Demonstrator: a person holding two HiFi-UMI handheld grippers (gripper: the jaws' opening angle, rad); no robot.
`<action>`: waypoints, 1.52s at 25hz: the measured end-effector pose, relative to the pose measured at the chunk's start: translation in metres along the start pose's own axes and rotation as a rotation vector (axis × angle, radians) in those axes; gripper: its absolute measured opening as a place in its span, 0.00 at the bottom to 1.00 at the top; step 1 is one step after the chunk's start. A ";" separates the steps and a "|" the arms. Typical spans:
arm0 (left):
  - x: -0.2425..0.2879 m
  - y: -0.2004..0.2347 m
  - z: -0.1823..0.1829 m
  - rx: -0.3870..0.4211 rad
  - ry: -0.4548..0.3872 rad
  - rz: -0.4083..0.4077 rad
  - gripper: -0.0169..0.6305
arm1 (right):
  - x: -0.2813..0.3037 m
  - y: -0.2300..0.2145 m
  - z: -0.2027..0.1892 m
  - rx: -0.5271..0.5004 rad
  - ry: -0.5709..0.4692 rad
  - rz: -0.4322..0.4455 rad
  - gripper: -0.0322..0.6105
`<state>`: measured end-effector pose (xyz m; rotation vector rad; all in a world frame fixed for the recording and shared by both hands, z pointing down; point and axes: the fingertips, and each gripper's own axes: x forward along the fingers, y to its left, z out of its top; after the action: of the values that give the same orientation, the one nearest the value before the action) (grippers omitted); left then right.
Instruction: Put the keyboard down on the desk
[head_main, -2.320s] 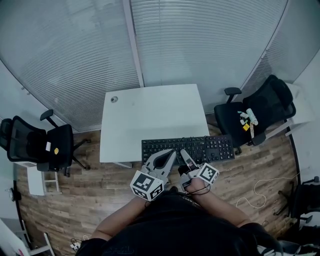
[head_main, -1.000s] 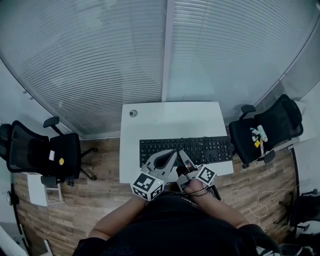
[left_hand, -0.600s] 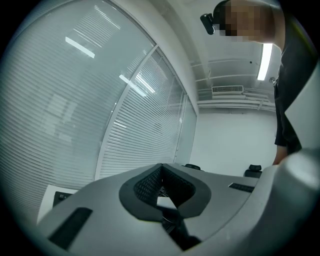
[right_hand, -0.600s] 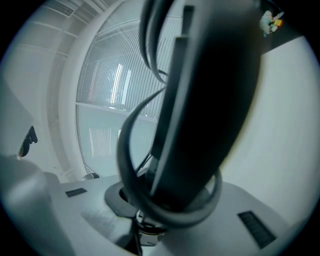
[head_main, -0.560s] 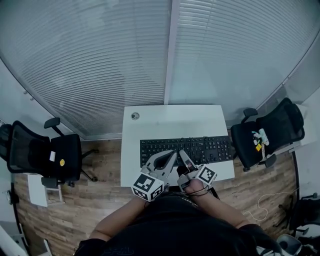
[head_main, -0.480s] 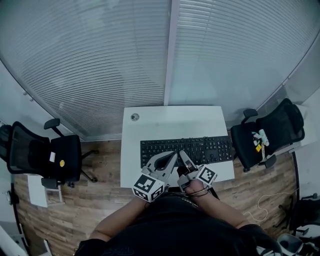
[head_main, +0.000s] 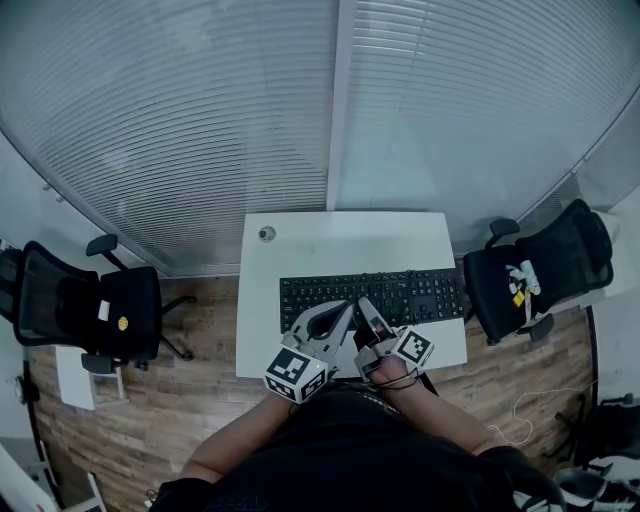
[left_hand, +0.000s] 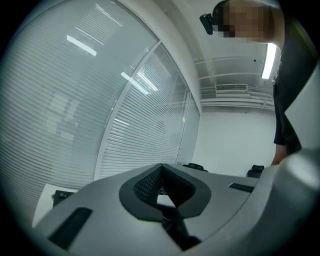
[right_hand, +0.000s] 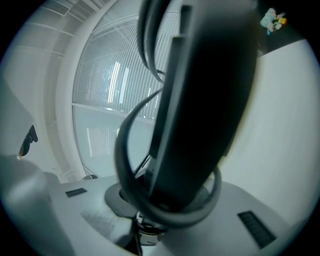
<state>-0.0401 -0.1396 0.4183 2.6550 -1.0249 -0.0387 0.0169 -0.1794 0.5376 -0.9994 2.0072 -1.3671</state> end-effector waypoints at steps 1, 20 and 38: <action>0.003 0.000 -0.001 -0.003 0.003 0.000 0.05 | 0.002 -0.001 0.002 0.001 0.002 0.002 0.21; 0.056 0.003 -0.031 -0.058 0.077 0.021 0.05 | 0.003 -0.048 0.031 0.090 0.039 -0.030 0.21; 0.088 0.049 -0.082 -0.119 0.169 0.069 0.05 | 0.013 -0.104 0.025 0.148 0.100 -0.076 0.21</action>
<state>0.0043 -0.2107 0.5178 2.4669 -1.0246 0.1327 0.0576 -0.2266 0.6250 -0.9663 1.9236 -1.6101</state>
